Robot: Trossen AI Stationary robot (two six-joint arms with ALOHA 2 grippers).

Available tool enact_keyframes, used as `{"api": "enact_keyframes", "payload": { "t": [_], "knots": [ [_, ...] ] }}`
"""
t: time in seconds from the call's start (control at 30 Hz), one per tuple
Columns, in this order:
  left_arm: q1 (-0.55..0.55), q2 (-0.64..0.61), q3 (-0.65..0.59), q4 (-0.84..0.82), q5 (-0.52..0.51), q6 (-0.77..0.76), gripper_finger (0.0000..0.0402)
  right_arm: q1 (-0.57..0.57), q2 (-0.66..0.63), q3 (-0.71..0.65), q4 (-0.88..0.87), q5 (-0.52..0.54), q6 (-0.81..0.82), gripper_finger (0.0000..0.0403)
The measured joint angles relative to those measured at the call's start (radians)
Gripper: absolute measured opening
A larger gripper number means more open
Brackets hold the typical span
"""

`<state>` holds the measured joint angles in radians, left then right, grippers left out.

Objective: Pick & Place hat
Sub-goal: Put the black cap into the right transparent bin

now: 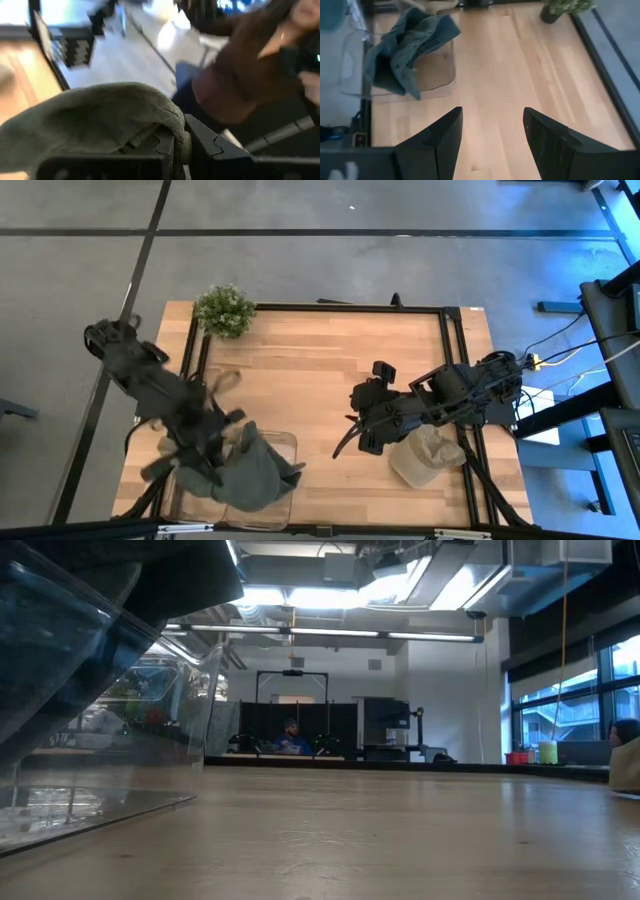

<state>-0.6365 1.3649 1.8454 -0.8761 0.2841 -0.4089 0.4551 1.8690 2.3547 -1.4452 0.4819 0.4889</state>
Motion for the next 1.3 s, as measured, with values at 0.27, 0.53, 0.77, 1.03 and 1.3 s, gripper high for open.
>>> {"api": "enact_keyframes", "payload": {
  "t": [0.27,0.53,0.77,1.03,1.3],
  "knots": [
    [-0.03,0.123,0.0,-0.009,0.166,-0.007,0.0022,-0.054,0.0,0.0,0.0,0.007,0.0,0.021],
    [-0.006,0.185,0.0,-0.135,0.16,0.019,0.0022,-0.086,0.001,0.0,0.001,0.006,-0.022,0.021],
    [0.045,0.226,0.0,-0.271,0.156,0.029,0.0022,-0.091,0.001,0.0,0.002,-0.009,-0.05,0.021],
    [0.057,0.286,0.0,-0.369,0.161,0.091,0.0022,-0.091,0.001,0.0,0.0,-0.014,-0.083,0.021],
    [0.057,0.347,0.0,-0.38,0.157,0.074,0.0024,-0.091,0.001,-0.001,-0.038,-0.014,-0.106,0.021]
  ]
}}
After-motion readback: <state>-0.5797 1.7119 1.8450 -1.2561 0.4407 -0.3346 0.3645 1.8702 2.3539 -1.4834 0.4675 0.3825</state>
